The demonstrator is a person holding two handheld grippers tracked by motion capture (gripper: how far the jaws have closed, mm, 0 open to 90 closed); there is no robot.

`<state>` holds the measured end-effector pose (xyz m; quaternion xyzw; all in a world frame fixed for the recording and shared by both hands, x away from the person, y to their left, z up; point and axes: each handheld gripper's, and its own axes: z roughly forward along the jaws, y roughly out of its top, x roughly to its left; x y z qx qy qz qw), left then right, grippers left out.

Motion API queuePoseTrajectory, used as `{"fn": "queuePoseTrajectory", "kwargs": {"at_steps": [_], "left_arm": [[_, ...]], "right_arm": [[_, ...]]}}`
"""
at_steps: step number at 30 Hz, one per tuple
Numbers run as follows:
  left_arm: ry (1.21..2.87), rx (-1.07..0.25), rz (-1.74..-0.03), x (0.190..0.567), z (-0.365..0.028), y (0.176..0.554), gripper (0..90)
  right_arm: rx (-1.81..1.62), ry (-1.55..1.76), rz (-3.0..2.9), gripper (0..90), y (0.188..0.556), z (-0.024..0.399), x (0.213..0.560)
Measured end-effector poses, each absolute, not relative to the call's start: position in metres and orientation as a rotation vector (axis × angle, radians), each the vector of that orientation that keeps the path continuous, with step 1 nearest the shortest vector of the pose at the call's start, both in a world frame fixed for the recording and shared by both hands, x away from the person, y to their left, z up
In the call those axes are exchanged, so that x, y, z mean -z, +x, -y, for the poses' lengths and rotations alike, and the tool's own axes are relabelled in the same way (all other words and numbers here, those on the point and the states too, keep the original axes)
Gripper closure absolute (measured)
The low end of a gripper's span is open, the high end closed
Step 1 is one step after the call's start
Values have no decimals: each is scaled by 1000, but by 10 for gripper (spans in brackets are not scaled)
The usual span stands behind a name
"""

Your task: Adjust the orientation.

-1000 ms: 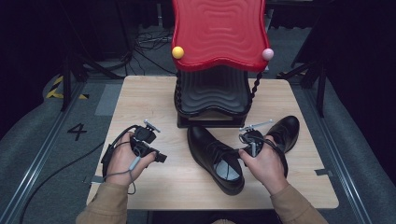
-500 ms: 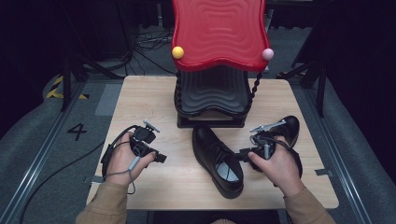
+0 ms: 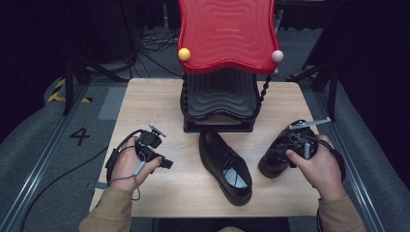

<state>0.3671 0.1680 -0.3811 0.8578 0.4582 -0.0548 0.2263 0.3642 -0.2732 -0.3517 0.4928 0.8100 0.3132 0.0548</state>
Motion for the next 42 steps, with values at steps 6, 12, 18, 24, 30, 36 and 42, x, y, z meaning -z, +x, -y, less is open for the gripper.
{"fn": "queuePoseTrajectory", "kwargs": {"at_steps": [6, 12, 18, 24, 30, 36, 42], "left_arm": [[2362, 154, -1272, 382, -169, 367, 563], [2363, 155, -1278, 383, -170, 365, 561], [2361, 156, -1273, 382, -171, 366, 563], [2371, 166, -1253, 383, -164, 373, 564], [2391, 174, -1211, 381, -152, 381, 563], [2404, 184, -1193, 382, -145, 386, 563], [2412, 187, -1187, 383, -143, 387, 561]], "right_arm": [[-785, 1503, -2487, 553, 375, 276, 368], [-718, 1440, -2604, 714, 382, 269, 380], [-647, 1357, -2694, 798, 378, 268, 376], [-557, 1253, -2746, 778, 360, 294, 356], [-430, 1216, -2819, 759, 345, 320, 356], [-362, 1310, -2829, 772, 339, 341, 362], [-485, 1453, -2749, 648, 337, 341, 360]]}}
